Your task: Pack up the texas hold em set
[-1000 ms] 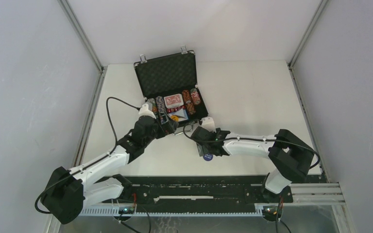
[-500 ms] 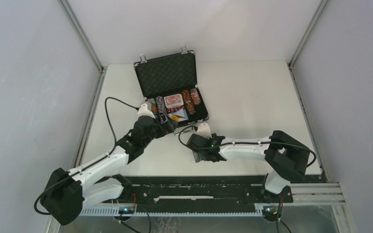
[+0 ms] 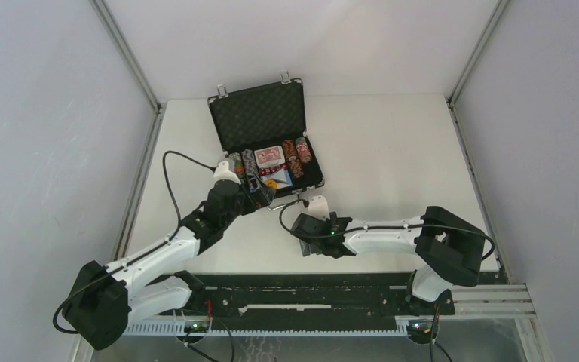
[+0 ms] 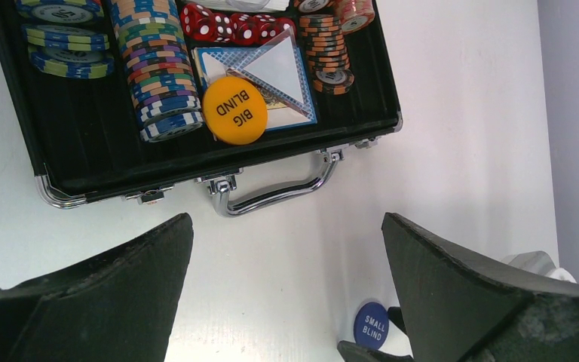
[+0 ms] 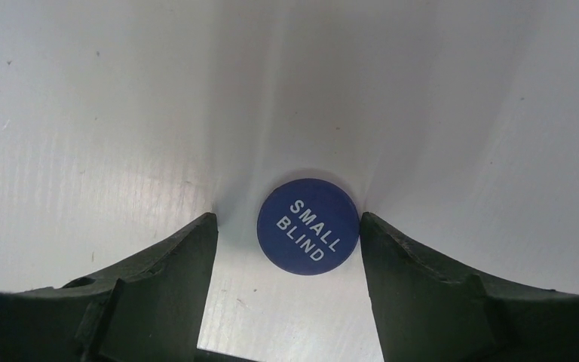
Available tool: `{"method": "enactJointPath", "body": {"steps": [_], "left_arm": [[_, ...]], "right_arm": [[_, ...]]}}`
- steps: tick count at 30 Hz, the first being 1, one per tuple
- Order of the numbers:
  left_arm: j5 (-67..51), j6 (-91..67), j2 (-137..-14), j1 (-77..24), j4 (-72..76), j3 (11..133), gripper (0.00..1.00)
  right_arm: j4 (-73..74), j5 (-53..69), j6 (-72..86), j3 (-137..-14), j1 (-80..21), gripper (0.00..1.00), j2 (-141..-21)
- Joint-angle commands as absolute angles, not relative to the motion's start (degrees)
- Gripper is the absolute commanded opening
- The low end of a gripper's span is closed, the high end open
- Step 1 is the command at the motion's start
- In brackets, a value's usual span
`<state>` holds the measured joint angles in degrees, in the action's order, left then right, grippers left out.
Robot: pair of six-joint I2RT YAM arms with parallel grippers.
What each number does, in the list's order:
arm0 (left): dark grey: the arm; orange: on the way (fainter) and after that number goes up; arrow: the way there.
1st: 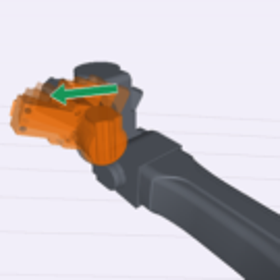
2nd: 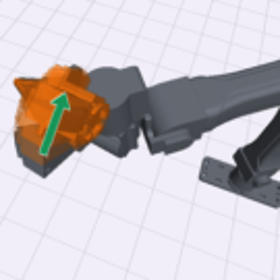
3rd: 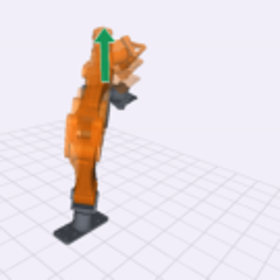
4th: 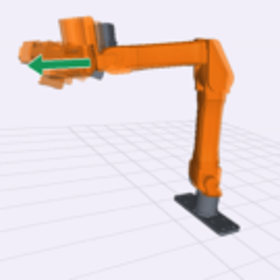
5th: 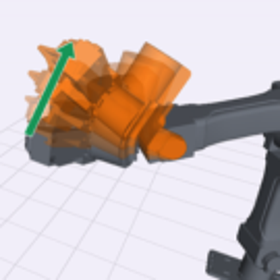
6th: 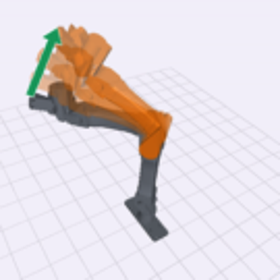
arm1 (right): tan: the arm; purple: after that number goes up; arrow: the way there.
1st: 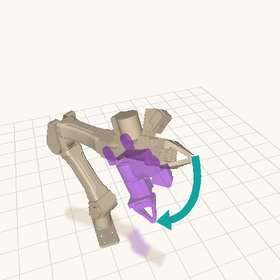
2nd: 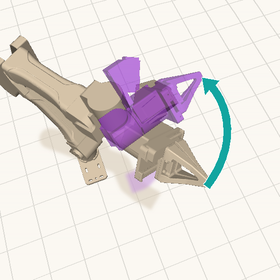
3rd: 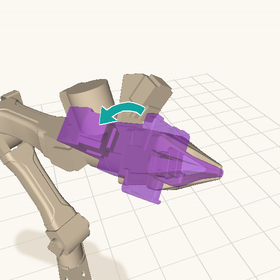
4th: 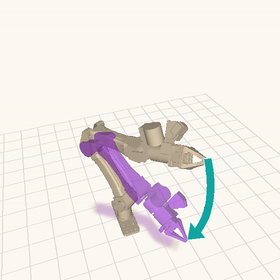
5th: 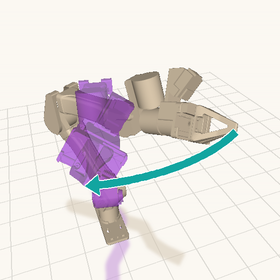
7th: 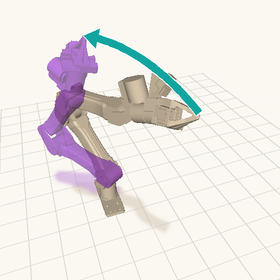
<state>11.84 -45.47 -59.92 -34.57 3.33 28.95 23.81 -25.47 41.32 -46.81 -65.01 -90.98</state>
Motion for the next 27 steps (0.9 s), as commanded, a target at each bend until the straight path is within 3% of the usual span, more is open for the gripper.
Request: {"method": "enactJointPath", "body": {"steps": [1,9,19,27], "left_arm": [[12.71,-44.47,-59.28,-34.37,4.49,29.18,1.00],[12.92,-44.38,-59.15,-34.38,4.44,29.24,1.00],[12.78,-44.47,-59.33,-34.42,4.48,29.27,1.00],[12.93,-44.47,-59.24,-34.37,4.49,29.31,1.00]], "right_arm": [[25.48,-23.91,41.40,-45.31,-66.75,0.77,-90.17],[26.50,-24.09,41.72,-45.00,-67.71,0.71,-90.45],[28.14,-25.21,42.63,-45.01,-67.76,0.55,-89.97],[27.92,-25.57,42.16,-45.80,-66.75,0.54,-89.06]]}}
